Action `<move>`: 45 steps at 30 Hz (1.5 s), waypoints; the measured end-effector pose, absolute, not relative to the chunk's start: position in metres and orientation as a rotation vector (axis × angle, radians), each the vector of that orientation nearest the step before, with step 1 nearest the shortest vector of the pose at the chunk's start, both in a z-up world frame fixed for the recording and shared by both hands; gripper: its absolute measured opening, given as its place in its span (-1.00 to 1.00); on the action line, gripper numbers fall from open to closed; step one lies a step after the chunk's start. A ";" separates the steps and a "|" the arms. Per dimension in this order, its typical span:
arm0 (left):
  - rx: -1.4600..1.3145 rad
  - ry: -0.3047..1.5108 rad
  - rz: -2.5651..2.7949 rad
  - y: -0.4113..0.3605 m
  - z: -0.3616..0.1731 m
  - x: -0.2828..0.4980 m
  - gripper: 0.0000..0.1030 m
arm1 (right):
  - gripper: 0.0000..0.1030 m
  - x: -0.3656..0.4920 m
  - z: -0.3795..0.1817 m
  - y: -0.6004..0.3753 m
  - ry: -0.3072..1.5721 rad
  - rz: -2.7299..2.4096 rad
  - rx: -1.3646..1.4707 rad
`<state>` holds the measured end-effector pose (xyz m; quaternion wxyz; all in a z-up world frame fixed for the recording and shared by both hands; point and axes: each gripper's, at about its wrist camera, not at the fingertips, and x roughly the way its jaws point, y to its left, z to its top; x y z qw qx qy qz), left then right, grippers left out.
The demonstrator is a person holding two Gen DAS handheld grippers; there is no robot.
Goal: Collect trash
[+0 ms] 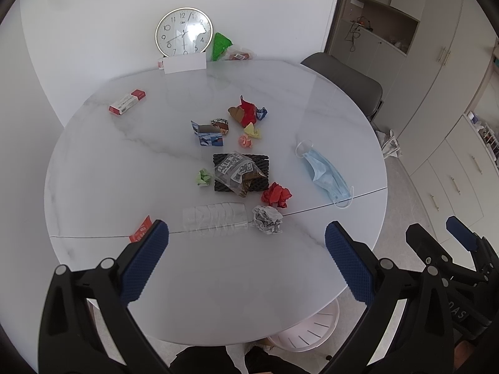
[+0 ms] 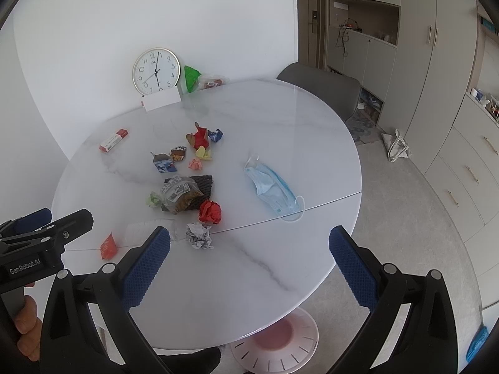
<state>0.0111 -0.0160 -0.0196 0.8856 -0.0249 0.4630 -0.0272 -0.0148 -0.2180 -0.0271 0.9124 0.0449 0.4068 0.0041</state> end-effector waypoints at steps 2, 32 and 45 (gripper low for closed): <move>-0.052 0.966 -0.057 -0.015 -0.019 0.012 0.87 | 0.96 -0.016 -0.027 -0.219 0.838 0.008 0.091; 0.235 1.103 -0.390 0.150 -0.208 0.077 0.85 | 0.96 0.011 -0.111 -0.161 1.070 -0.058 0.111; 0.378 1.095 -0.570 0.154 -0.250 0.096 0.10 | 0.96 0.060 -0.136 -0.041 1.161 0.470 -0.400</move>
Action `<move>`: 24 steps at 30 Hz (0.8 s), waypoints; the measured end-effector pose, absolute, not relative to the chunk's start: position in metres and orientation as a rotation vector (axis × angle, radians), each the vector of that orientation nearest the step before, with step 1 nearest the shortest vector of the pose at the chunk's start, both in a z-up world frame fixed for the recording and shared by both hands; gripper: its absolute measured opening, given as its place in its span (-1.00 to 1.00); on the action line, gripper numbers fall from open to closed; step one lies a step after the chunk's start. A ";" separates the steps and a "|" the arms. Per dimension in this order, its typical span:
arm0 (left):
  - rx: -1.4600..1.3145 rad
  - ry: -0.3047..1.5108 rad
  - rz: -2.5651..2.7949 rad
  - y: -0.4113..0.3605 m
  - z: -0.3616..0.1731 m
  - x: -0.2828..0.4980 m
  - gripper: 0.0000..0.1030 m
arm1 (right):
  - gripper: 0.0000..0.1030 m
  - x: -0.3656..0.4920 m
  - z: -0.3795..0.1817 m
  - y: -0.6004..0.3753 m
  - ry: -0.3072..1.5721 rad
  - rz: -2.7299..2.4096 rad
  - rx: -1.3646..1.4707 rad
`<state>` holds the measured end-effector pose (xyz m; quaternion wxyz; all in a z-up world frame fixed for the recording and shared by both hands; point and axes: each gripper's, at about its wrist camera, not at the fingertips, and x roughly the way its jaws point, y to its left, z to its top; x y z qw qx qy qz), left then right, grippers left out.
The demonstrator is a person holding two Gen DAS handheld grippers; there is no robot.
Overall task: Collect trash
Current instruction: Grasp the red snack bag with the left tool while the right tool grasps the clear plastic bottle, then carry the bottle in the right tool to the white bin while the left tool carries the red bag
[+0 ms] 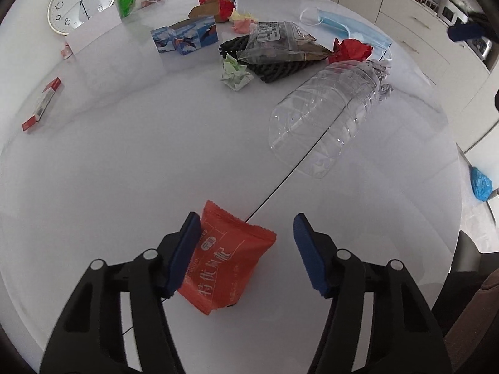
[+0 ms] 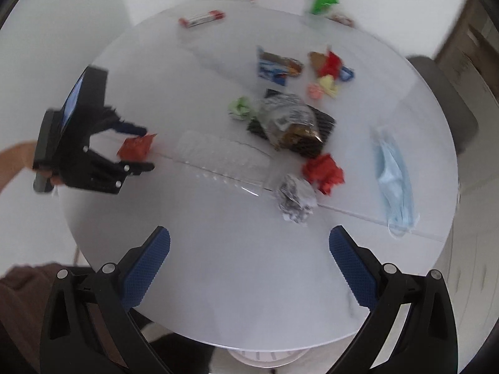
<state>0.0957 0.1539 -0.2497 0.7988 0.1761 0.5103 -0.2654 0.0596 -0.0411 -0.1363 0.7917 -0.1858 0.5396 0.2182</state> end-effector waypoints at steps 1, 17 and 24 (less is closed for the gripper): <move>0.381 1.092 -0.575 0.155 -0.250 0.095 0.07 | 0.96 0.065 -0.141 -0.027 1.160 0.531 -0.482; 0.366 1.136 -0.564 0.183 -0.260 0.087 -0.49 | 0.74 0.098 -0.262 0.082 1.120 0.934 -1.260; 0.292 1.134 -0.556 0.192 -0.250 0.094 -0.61 | 0.38 0.114 -0.253 0.071 1.217 0.904 -1.039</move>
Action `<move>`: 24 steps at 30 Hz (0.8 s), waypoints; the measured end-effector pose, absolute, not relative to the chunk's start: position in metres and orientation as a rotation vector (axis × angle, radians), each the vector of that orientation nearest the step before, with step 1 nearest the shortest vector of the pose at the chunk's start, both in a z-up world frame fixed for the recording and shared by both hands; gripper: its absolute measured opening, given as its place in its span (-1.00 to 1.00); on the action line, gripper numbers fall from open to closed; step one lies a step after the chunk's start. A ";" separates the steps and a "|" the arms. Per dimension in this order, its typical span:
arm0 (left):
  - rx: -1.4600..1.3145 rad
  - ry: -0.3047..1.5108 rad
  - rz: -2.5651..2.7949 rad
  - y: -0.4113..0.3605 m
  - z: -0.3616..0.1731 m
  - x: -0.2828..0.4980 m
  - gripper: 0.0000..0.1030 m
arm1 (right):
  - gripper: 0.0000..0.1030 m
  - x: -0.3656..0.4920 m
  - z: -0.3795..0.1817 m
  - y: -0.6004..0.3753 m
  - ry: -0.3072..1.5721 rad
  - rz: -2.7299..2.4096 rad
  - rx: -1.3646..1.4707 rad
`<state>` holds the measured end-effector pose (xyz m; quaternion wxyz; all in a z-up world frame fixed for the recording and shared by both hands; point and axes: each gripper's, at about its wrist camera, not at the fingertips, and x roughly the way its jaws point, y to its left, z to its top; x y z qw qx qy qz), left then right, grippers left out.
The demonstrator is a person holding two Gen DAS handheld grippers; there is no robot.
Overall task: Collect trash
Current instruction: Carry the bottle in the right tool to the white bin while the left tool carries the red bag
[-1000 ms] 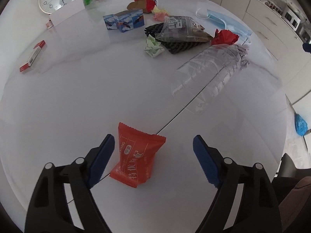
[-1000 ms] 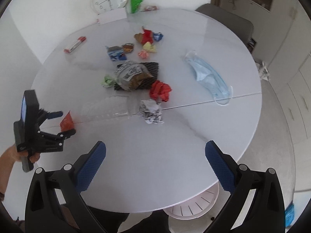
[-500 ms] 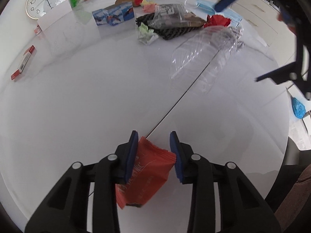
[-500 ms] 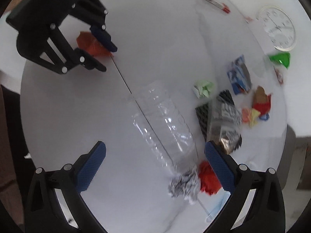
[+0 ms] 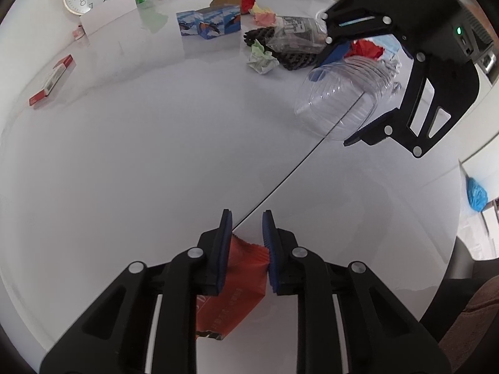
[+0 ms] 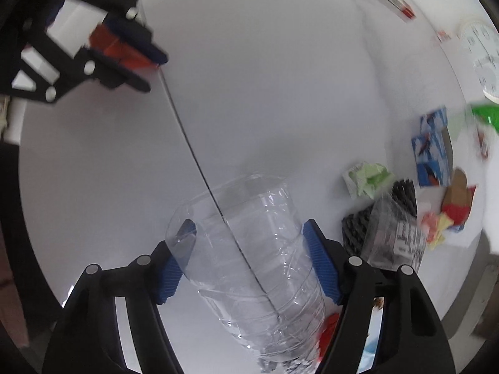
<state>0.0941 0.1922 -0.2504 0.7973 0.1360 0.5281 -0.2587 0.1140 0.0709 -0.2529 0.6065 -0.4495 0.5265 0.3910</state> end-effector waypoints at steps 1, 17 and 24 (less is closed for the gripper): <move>0.281 1.132 -0.561 0.192 -0.248 0.094 -0.61 | 0.38 0.115 -0.247 0.064 1.227 0.895 -0.967; 0.241 1.064 -0.790 0.107 -0.169 0.062 -0.61 | 0.34 0.010 -0.157 -0.209 1.119 0.310 0.277; 0.261 1.074 -0.828 0.057 -0.149 0.046 -0.61 | 0.34 -0.053 -0.188 -0.287 1.150 0.072 0.448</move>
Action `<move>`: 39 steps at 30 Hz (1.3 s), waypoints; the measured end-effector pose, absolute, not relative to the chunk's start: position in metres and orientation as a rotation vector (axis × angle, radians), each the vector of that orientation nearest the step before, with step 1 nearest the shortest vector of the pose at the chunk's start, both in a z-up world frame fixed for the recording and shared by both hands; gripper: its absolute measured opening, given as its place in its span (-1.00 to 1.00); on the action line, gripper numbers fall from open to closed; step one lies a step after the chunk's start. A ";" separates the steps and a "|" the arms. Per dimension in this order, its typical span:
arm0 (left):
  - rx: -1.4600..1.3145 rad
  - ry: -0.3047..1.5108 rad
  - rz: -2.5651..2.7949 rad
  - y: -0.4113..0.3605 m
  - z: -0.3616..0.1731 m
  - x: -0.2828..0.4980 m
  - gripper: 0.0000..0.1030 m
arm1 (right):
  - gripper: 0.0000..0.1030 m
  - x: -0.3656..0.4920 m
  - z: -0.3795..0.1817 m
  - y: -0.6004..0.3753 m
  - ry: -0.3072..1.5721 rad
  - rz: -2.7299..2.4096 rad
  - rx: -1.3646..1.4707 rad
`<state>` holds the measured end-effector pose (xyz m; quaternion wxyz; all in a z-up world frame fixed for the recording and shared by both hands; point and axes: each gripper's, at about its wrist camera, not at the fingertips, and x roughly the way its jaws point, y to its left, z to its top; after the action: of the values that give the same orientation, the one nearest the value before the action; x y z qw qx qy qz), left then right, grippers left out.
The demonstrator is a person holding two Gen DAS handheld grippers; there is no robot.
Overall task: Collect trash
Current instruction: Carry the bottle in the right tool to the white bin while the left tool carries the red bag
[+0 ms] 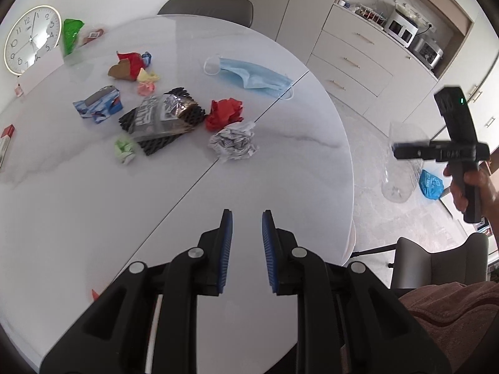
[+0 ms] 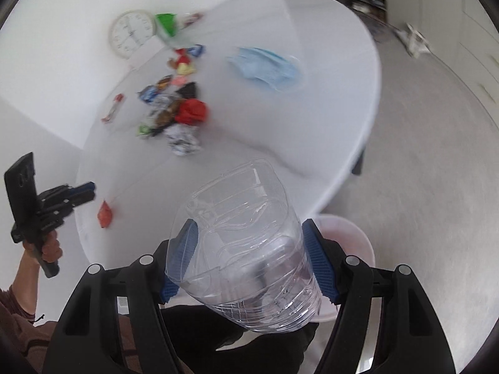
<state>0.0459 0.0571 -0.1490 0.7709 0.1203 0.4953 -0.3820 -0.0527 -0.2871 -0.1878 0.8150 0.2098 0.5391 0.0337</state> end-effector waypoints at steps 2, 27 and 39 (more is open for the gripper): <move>0.273 1.081 -0.817 0.051 -0.145 0.044 -0.61 | 0.34 -0.071 -0.203 -0.307 1.191 0.032 0.452; 0.425 1.298 -0.281 0.175 -0.239 0.075 0.53 | 0.34 -0.084 -0.368 -0.279 1.435 0.019 0.512; 0.403 1.316 -0.375 0.179 -0.256 0.078 -0.26 | 0.34 -0.089 -0.363 -0.277 1.417 -0.008 0.525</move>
<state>0.0785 0.1792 -0.2557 0.7562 0.1851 0.6036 -0.1721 -0.0891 -0.2773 -0.3633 0.7280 0.2381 0.6429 -0.0035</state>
